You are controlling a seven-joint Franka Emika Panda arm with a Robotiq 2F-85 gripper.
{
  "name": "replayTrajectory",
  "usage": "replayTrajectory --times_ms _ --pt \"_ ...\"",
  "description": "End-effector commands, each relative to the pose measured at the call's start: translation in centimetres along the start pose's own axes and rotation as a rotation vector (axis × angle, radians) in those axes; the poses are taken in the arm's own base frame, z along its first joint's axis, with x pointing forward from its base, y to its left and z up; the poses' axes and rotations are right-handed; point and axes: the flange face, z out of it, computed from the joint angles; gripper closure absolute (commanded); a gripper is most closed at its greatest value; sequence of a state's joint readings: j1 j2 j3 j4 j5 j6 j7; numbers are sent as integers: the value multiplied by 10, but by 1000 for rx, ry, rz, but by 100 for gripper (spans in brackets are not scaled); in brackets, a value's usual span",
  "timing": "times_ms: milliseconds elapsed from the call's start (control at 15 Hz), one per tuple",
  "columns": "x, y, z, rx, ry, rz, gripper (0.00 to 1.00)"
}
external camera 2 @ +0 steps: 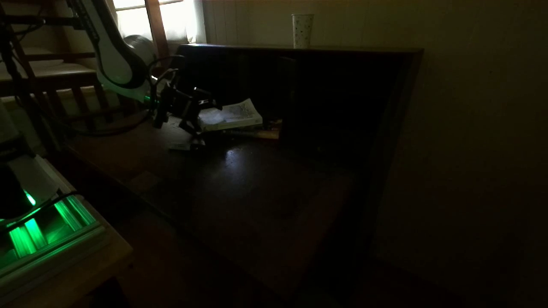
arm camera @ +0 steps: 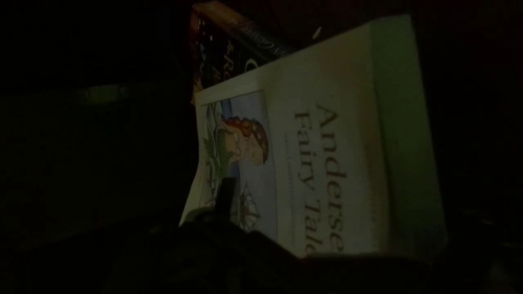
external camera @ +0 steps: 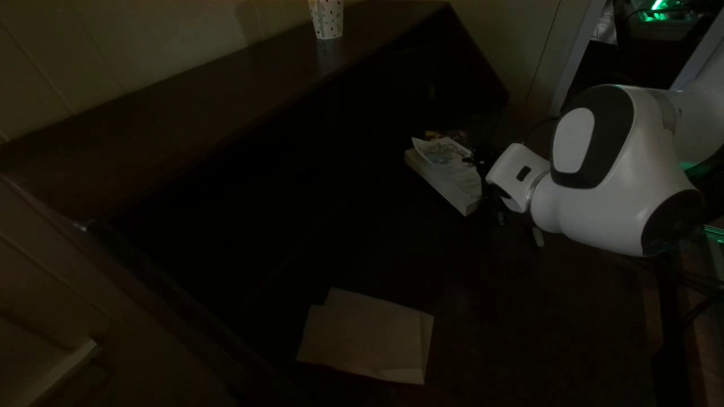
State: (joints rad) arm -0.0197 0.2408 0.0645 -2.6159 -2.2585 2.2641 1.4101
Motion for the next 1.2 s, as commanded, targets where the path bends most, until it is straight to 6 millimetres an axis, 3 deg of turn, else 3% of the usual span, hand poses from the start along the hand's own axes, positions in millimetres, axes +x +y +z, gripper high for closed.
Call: replayTrajectory --times_ms 0,267,400,667,1000,1133 --pt "5 -4 15 -5 24 5 0" --pt "6 -6 19 0 25 10 0" --pt "5 -7 20 8 28 14 26" --pt "3 -12 23 23 36 26 55" --pt "4 -9 30 30 43 54 87" --pt "4 -7 33 45 55 80 93"
